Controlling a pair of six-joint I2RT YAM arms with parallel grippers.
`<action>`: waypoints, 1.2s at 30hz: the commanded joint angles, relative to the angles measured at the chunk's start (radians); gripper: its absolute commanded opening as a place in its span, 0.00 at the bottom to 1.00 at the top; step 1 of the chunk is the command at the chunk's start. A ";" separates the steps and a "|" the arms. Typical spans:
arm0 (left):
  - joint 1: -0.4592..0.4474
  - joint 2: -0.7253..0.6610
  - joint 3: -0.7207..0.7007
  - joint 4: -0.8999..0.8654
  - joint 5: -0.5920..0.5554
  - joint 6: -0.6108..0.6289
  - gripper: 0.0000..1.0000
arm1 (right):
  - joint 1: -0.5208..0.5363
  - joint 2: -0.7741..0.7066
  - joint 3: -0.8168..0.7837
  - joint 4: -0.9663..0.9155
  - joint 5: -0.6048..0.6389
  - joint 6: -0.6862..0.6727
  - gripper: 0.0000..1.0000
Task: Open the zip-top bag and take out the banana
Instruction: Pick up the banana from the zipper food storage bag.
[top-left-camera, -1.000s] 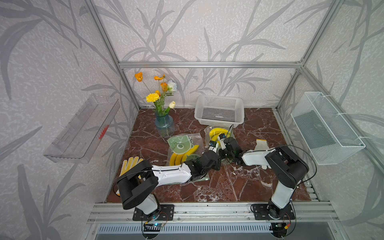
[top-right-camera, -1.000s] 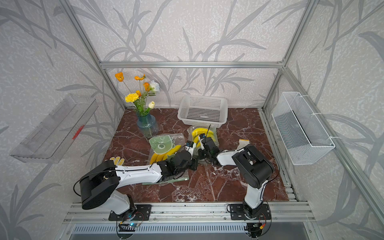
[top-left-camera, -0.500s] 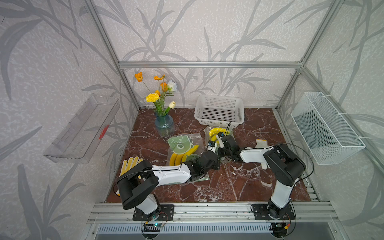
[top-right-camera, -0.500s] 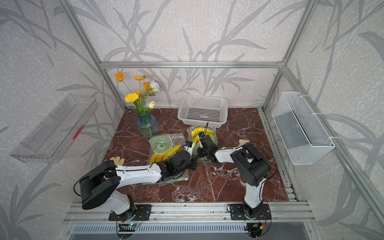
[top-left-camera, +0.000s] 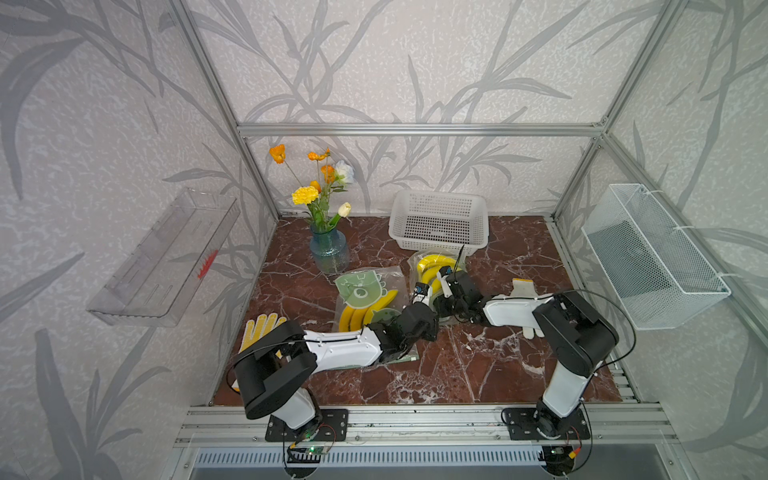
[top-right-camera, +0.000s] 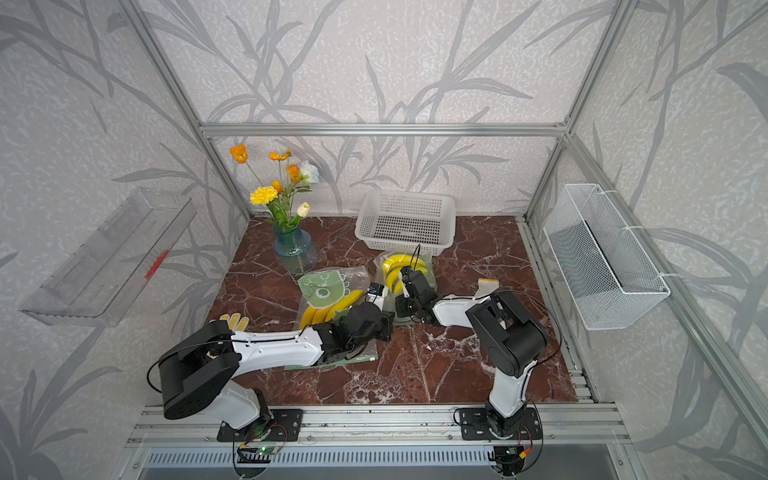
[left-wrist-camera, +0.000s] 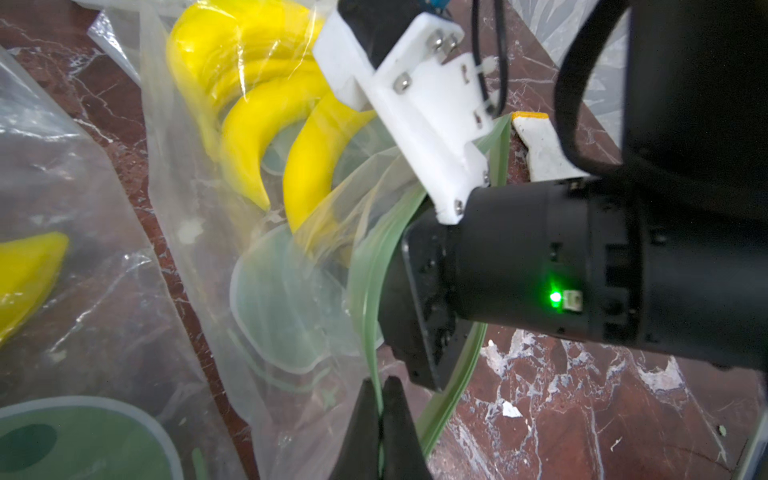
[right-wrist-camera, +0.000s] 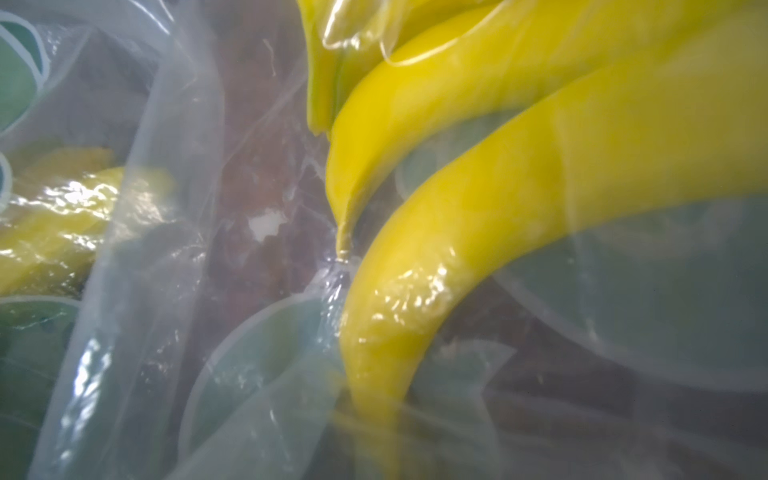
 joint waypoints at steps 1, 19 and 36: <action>0.013 -0.015 0.028 -0.053 -0.050 0.020 0.00 | -0.004 -0.055 -0.032 -0.153 -0.052 -0.010 0.16; 0.031 0.057 0.100 -0.089 -0.066 0.043 0.00 | -0.004 -0.371 -0.110 -0.437 -0.290 -0.118 0.14; 0.032 0.073 0.111 -0.073 -0.047 0.061 0.00 | -0.006 -0.807 -0.189 -0.636 -0.511 -0.126 0.13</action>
